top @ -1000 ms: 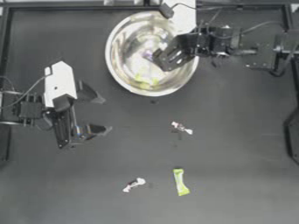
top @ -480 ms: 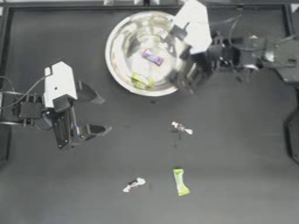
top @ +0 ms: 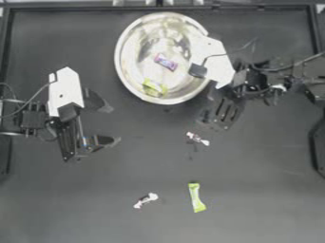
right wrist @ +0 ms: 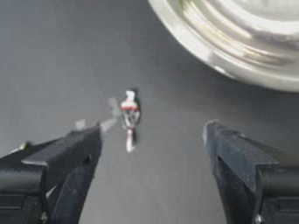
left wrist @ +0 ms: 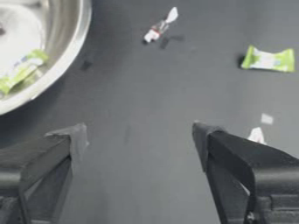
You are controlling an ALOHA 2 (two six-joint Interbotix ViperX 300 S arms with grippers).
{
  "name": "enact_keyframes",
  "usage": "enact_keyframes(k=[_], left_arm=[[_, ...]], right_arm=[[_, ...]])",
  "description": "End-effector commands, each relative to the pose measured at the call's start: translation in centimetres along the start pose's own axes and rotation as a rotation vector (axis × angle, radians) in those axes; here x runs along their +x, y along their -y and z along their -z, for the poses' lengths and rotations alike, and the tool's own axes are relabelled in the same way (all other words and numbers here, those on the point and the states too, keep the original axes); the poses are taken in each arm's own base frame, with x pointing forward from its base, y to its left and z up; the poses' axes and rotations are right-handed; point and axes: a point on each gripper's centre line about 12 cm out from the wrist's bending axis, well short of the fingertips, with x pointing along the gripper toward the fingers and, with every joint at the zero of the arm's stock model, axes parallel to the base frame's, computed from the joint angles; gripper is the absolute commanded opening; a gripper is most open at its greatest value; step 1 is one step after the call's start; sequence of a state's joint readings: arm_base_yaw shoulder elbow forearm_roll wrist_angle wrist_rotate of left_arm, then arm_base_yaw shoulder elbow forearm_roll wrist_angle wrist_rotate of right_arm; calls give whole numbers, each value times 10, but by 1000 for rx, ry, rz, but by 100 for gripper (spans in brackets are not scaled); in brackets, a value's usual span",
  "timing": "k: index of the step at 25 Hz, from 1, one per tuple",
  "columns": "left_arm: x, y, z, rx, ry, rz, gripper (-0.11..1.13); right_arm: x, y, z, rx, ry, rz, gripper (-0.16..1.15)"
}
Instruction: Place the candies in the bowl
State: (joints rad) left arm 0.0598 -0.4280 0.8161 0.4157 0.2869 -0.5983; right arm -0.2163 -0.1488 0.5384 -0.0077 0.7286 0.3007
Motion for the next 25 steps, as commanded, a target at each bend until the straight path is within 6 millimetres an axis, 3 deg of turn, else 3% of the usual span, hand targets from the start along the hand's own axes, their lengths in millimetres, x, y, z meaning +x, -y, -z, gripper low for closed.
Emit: enact_keyframes(k=[1,14,25], left_arm=[[-6,1,-7,-3,31,7,102],[-6,-1,-5,-3,7,-9,102],[-6,-1,-4,-4,2,-12,102]], right_arm=[[-1,-7,1,-15,17,-14,98],[45,-25,20,-77,-5,-30,98],[64,-28,26,-113,-44,-10,98]])
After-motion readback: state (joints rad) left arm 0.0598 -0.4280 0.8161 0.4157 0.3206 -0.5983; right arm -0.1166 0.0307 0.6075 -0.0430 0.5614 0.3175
